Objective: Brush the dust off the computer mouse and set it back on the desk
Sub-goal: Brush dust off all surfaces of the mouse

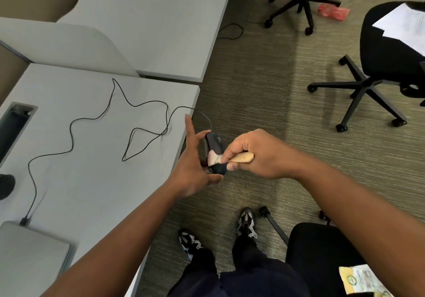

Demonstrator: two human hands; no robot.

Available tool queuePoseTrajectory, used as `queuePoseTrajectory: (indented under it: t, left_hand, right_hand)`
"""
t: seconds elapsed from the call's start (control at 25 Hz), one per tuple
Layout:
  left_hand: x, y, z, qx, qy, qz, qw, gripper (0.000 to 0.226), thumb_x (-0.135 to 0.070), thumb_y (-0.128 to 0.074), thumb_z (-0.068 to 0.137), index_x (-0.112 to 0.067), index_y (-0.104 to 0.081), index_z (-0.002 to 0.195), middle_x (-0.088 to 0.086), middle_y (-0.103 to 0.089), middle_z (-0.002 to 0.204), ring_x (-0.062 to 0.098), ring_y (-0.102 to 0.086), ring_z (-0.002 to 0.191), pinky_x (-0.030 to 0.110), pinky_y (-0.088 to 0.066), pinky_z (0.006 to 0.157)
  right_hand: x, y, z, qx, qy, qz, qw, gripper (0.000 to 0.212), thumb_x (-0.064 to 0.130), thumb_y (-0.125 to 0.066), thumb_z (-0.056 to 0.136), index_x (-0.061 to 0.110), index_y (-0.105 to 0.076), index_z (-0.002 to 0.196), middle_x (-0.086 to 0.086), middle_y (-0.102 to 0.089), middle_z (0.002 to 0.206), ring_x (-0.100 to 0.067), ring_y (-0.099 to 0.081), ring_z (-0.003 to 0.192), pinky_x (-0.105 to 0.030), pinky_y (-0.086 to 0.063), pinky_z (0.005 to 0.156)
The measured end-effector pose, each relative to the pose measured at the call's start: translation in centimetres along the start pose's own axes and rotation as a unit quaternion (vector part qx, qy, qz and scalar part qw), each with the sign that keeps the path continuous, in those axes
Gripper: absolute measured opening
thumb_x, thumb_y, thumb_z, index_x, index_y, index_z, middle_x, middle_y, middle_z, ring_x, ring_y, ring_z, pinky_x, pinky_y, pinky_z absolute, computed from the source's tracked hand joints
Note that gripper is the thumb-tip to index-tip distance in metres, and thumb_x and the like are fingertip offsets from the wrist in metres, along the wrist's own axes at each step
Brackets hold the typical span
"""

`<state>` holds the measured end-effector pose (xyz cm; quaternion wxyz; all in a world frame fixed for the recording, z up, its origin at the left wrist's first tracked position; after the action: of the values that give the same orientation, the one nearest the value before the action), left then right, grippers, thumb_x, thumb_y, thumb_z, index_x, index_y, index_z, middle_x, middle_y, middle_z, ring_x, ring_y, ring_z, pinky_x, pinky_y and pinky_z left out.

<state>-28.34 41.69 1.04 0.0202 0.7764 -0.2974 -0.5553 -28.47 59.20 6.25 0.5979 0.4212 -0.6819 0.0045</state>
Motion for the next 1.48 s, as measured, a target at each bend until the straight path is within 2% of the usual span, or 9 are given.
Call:
queuePoseTrajectory:
  t: [0.16, 0.36, 0.52, 0.64, 0.88, 1.08, 1.2, 1.28, 1.48]
  left_hand:
    - [0.4, 0.4, 0.2, -0.007, 0.003, -0.009, 1.0, 0.163, 0.008, -0.093, 0.067, -0.071, 0.026, 0.145, -0.019, -0.027, 0.166, 0.029, -0.076, 0.106, 0.053, -0.067, 0.074]
    - [0.6, 0.3, 0.4, 0.012, -0.004, -0.01, 1.0, 0.144, 0.003, -0.094, 0.069, -0.059, -0.001, 0.16, -0.028, -0.022, 0.165, 0.022, -0.067, 0.124, 0.036, -0.066, 0.079]
    - [0.9, 0.3, 0.9, 0.006, -0.025, -0.001, 1.0, 0.119, 0.002, -0.094, 0.07, -0.042, -0.031, 0.161, -0.02, -0.028, 0.162, 0.03, -0.06, 0.131, 0.025, -0.063, 0.083]
    - [1.2, 0.8, 1.0, -0.002, -0.018, -0.018, 1.0, 0.106, 0.001, -0.095, 0.069, -0.033, -0.045, 0.156, -0.016, -0.029, 0.163, 0.026, -0.056, 0.138, 0.031, -0.063, 0.093]
    - [1.7, 1.3, 1.2, -0.004, 0.007, -0.073, 0.997, 0.108, -0.019, -0.1, 0.057, -0.035, -0.051, 0.152, -0.017, -0.037, 0.161, 0.032, -0.058, 0.136, 0.044, -0.063, 0.096]
    - [0.9, 1.3, 1.0, 0.0, 0.01, -0.167, 0.986, 0.1, -0.016, -0.096, 0.058, -0.034, -0.054, 0.147, -0.011, -0.054, 0.149, 0.031, -0.069, 0.123, 0.038, -0.064, 0.09]
    - [1.1, 1.5, 0.9, -0.002, 0.016, -0.221, 0.975, 0.096, -0.01, -0.099, 0.062, -0.033, -0.056, 0.144, -0.016, -0.061, 0.141, 0.032, -0.068, 0.123, 0.044, -0.061, 0.097]
    - [1.3, 1.5, 0.9, -0.007, 0.024, -0.261, 0.965, 0.089, -0.01, -0.096, 0.067, -0.027, -0.056, 0.145, -0.009, -0.06, 0.144, 0.03, -0.07, 0.121, 0.046, -0.06, 0.099]
    - [1.1, 1.8, 0.9, -0.053, 0.038, -0.33, 0.942, 0.063, -0.022, -0.074, 0.081, -0.018, -0.059, 0.143, 0.008, -0.055, 0.148, 0.023, -0.074, 0.115, 0.033, -0.064, 0.08]
  right_hand:
    - [-0.8, 0.9, -0.7, 0.048, -0.02, -0.033, 0.998, 0.016, 0.022, -0.08, 0.09, 0.033, -0.081, 0.101, 0.014, -0.078, 0.099, 0.005, -0.067, 0.091, -0.015, -0.051, 0.078]
    - [-1.3, 2.7, -0.5, -0.075, -0.011, 0.118, 0.99, 0.014, 0.016, -0.077, 0.091, 0.027, -0.082, 0.098, -0.002, -0.078, 0.086, -0.002, -0.059, 0.065, -0.016, -0.045, 0.061]
    - [-1.3, 1.0, -0.3, -0.035, -0.014, 0.151, 0.988, 0.017, 0.011, -0.075, 0.09, 0.025, -0.082, 0.096, -0.006, -0.079, 0.094, -0.009, -0.061, 0.068, -0.022, -0.047, 0.061]
    - [-2.0, 1.0, -0.5, -0.018, -0.036, 0.15, 0.988, 0.023, 0.005, -0.073, 0.086, 0.027, -0.082, 0.087, -0.011, -0.077, 0.094, -0.012, -0.059, 0.067, -0.027, -0.045, 0.058]
    - [-2.7, 2.3, -0.7, -0.058, -0.04, 0.154, 0.986, 0.024, 0.0, -0.072, 0.083, 0.023, -0.081, 0.085, -0.014, -0.075, 0.091, -0.01, -0.055, 0.062, -0.026, -0.042, 0.054]
    - [-1.6, 1.6, -0.7, -0.055, -0.019, 0.21, 0.976, 0.012, 0.006, -0.072, 0.092, 0.013, -0.081, 0.094, -0.027, -0.068, 0.092, -0.009, -0.049, 0.058, -0.019, -0.037, 0.05]
    - [-1.8, 1.8, -0.8, -0.055, -0.025, 0.217, 0.974, 0.018, 0.001, -0.068, 0.092, 0.014, -0.081, 0.092, -0.036, -0.064, 0.093, -0.022, -0.047, 0.06, -0.024, -0.034, 0.049]
    - [-1.8, 2.0, -0.9, -0.054, -0.028, 0.217, 0.974, 0.02, 0.0, -0.067, 0.09, 0.016, -0.081, 0.089, -0.04, -0.062, 0.094, -0.027, -0.045, 0.063, -0.03, -0.033, 0.05]
    - [-0.9, 2.7, -1.1, -0.069, -0.018, 0.229, 0.971, 0.018, 0.005, -0.068, 0.087, 0.016, -0.08, 0.094, -0.037, -0.064, 0.094, -0.028, -0.047, 0.067, -0.039, -0.035, 0.056]
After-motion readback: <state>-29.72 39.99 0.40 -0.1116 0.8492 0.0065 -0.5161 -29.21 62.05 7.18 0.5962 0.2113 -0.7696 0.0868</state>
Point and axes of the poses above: each hand's wrist, its own z-axis towards the middle knuckle, its own y-axis out of the back of the hand, x = y × z, the point moved 6 cm from there along z, towards the middle knuckle
